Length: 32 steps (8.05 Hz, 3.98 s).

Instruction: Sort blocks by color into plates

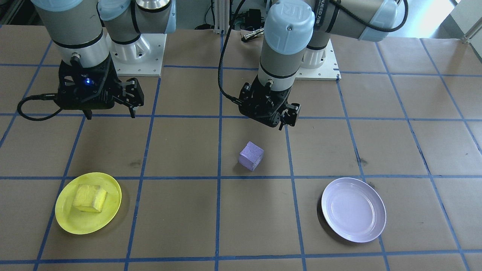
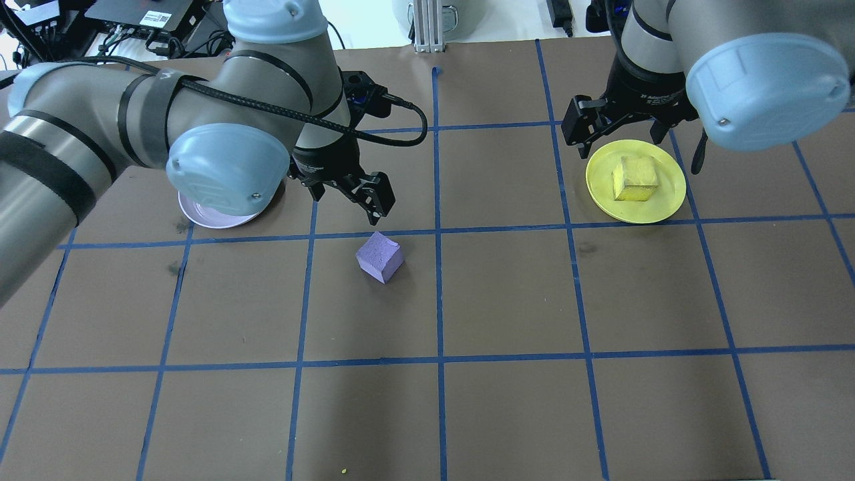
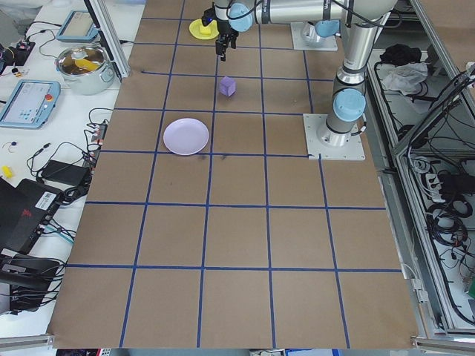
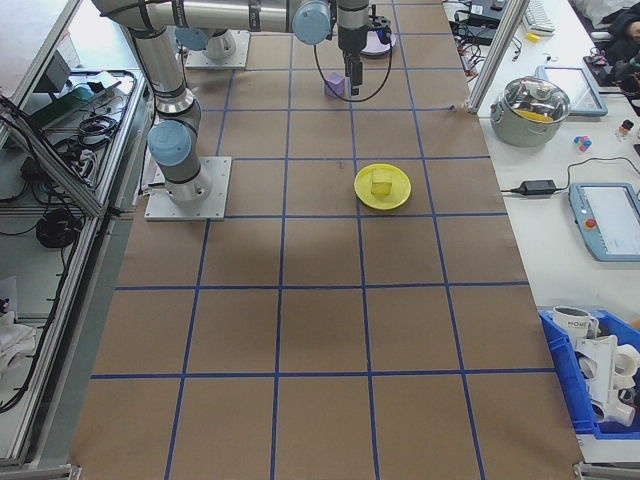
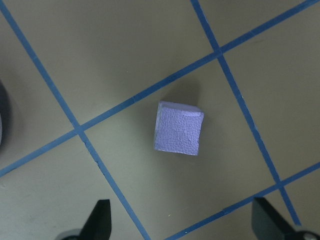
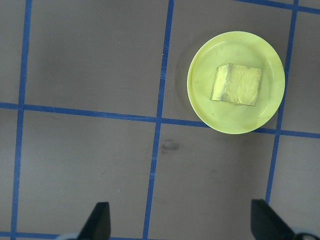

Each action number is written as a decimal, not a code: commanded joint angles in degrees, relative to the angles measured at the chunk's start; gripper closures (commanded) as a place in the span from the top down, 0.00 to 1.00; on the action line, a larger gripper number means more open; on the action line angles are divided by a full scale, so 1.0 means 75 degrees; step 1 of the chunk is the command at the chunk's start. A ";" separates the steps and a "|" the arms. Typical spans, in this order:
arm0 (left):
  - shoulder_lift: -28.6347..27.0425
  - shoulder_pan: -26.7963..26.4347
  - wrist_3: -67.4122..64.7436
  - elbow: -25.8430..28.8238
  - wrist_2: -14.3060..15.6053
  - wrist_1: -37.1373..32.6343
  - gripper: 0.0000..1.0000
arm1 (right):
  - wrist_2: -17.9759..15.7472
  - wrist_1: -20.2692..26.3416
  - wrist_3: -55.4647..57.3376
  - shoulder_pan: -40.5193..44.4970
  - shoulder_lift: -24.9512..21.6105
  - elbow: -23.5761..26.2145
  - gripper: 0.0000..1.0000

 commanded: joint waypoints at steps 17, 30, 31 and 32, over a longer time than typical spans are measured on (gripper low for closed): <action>-0.1617 -0.0325 -0.0071 -0.1642 -0.0196 0.3201 1.00 | 0.0003 -0.0663 -0.0064 -0.0001 0.0053 0.0004 1.00; -0.1571 0.0259 0.0316 -0.1246 -0.0137 0.2841 0.21 | 0.0027 -0.0675 -0.0053 -0.0001 0.0053 0.0016 1.00; -0.1408 0.0470 0.0316 -0.0791 -0.0125 0.2107 0.22 | 0.0027 -0.0675 -0.0052 -0.0001 0.0053 0.0016 1.00; -0.1302 0.0728 0.0316 0.0025 -0.0137 0.1288 0.23 | 0.0027 -0.0675 -0.0041 -0.0001 0.0053 0.0004 1.00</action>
